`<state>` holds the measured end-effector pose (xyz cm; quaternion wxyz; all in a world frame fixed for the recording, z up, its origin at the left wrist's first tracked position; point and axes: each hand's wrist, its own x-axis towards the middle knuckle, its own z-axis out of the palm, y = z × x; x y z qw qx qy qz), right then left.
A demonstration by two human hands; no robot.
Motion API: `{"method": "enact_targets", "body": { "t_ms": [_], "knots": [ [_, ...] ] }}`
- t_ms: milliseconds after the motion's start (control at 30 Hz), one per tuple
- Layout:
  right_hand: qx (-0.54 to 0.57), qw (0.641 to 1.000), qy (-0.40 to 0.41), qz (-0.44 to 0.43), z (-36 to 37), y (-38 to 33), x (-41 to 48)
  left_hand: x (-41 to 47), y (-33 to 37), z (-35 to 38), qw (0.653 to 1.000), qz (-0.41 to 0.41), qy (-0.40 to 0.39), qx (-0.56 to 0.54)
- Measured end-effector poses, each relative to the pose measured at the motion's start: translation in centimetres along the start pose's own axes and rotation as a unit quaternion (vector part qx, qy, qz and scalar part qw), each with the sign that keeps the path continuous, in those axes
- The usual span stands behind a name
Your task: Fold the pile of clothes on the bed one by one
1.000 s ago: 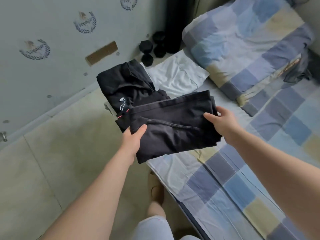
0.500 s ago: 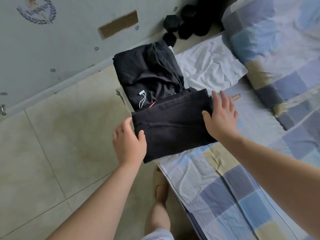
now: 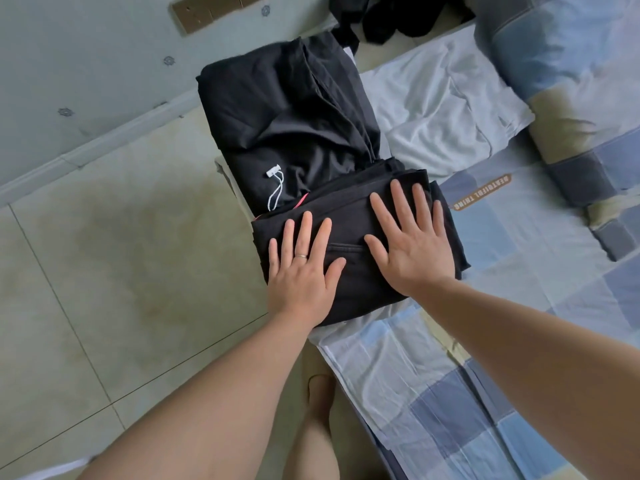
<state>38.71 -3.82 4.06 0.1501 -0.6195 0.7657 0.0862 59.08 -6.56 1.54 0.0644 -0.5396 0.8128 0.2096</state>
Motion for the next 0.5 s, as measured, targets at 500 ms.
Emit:
{"method": "enact_targets", "body": {
  "t_ms": [500],
  "knots": [
    [0.000,0.996,-0.086,-0.012,-3.6,-0.2,-0.3,0.1,0.8,-3.5,0.993,-0.024,-0.089,-0.070]
  ]
}}
